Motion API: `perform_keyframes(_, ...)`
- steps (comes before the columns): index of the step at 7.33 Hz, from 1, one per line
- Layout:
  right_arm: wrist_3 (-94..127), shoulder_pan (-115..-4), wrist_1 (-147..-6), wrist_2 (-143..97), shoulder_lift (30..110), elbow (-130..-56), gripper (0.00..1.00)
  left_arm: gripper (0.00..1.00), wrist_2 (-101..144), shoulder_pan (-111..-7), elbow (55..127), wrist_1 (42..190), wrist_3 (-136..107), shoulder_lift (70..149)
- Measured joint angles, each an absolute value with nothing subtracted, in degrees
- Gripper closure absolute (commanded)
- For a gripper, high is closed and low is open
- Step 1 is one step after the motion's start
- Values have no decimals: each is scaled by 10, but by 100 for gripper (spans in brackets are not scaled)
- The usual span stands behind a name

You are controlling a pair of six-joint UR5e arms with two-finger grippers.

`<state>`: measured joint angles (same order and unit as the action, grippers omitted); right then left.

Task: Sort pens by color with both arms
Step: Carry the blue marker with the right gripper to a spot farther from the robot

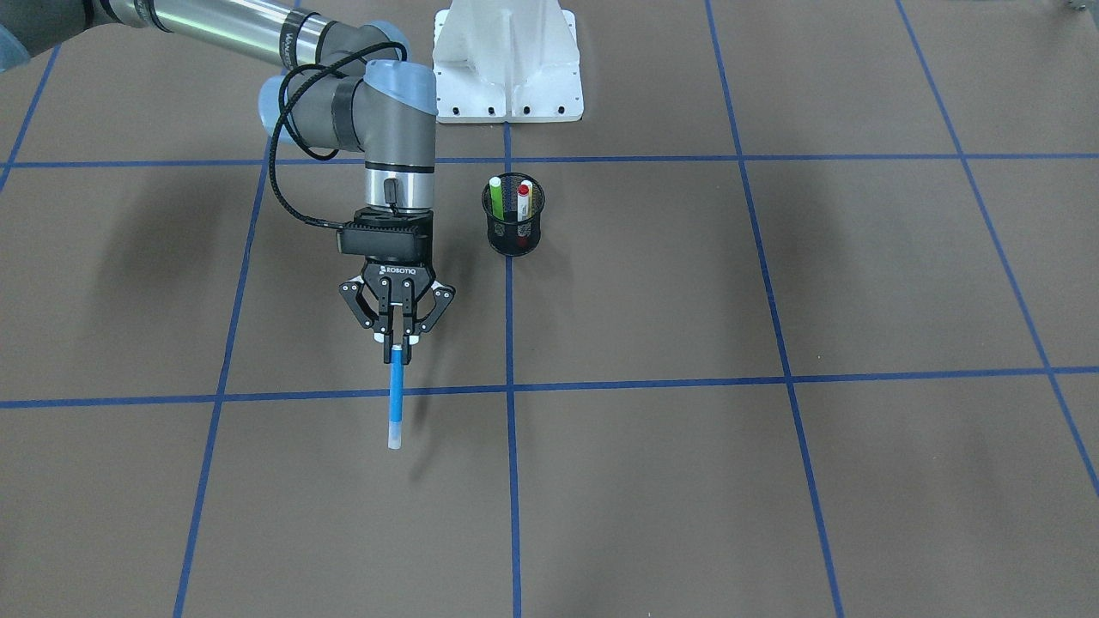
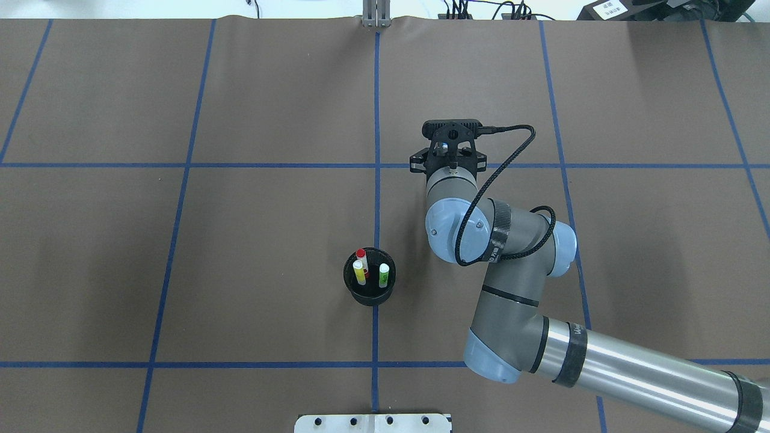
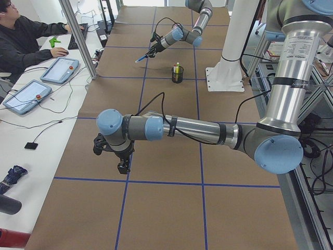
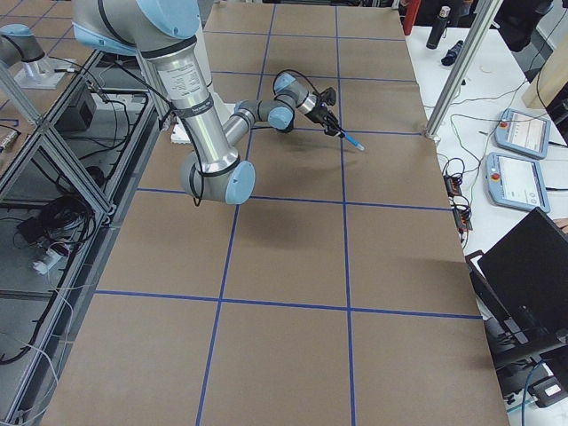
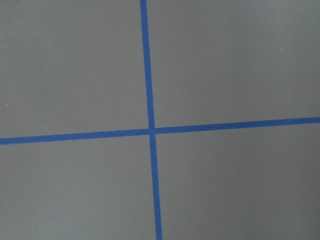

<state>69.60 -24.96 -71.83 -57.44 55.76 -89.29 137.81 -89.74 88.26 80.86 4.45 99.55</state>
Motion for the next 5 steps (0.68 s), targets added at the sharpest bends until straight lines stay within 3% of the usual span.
perform_keyframes(5,690,-229,-715,-560,535,-865,100,0,1378,-897,859,809,48,1003)
